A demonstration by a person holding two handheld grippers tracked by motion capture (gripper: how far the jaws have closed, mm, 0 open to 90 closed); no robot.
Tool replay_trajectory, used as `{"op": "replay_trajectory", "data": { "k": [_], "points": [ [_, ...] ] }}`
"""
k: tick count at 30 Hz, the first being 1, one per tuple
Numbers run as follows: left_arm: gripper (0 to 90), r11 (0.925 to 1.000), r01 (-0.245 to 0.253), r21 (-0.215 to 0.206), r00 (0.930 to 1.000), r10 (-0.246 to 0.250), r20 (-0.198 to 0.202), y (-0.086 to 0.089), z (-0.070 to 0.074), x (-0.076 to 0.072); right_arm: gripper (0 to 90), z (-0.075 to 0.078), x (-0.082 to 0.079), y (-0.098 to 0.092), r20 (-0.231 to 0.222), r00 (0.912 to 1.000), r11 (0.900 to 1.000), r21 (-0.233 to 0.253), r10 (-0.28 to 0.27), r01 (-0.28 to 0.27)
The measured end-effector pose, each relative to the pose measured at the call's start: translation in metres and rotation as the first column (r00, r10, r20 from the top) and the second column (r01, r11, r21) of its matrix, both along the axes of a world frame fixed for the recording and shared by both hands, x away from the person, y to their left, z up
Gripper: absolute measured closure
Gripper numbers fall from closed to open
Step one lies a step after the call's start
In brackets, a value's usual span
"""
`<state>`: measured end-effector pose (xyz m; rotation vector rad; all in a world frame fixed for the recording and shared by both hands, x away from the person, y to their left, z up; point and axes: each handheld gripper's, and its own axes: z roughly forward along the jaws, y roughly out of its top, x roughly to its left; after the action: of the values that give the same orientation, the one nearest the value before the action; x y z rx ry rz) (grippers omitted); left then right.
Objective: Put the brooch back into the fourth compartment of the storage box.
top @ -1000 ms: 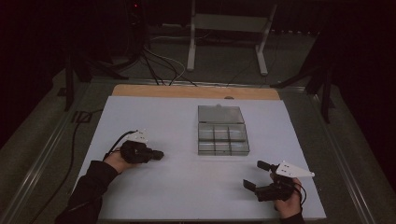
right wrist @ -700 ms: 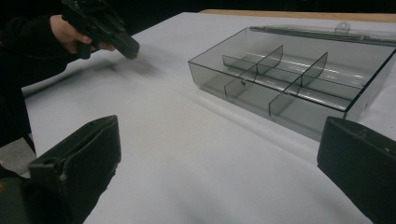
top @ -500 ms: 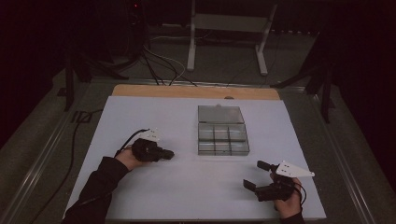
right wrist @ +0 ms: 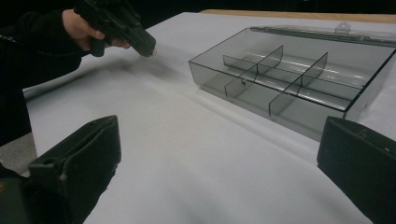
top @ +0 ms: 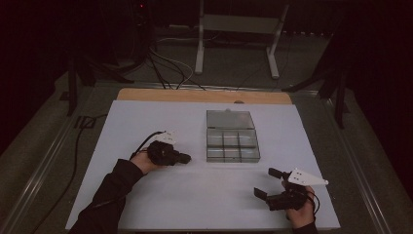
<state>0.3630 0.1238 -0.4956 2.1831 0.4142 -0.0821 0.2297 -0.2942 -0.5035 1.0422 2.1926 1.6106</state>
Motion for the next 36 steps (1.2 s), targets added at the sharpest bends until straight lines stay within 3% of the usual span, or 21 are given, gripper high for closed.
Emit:
{"op": "replay_trajectory", "data": {
  "k": [9,19,26,29,36],
  "points": [
    [87.7,0.9998,0.015,-0.014,0.9999,-0.015,0.003,-0.017,0.005,0.008,0.0,0.0,0.0,0.0,0.004,1.0,1.0,-0.003,0.002,-0.002],
    [87.7,0.9988,-0.002,-0.049,1.0,0.001,-0.005,-0.029,0.012,0.015,0.0,-0.001,0.0,0.0,0.0,1.0,1.0,-0.006,-0.001,0.001],
    [87.6,0.9967,-0.043,-0.069,0.9989,0.044,0.016,-0.041,0.018,0.02,0.0,-0.001,0.0,0.0,-0.003,1.0,1.0,-0.009,0.001,-0.001],
    [87.6,0.9925,-0.077,-0.095,0.997,0.078,0.0,-0.044,0.02,0.024,0.0,-0.001,0.0,0.0,-0.003,1.0,1.0,-0.006,-0.002,0.002],
    [87.6,0.9919,-0.097,-0.083,0.9953,0.097,0.001,-0.057,0.019,0.028,0.0,-0.001,0.0,0.0,-0.003,1.0,1.0,-0.008,-0.003,0.003]
  ]
}}
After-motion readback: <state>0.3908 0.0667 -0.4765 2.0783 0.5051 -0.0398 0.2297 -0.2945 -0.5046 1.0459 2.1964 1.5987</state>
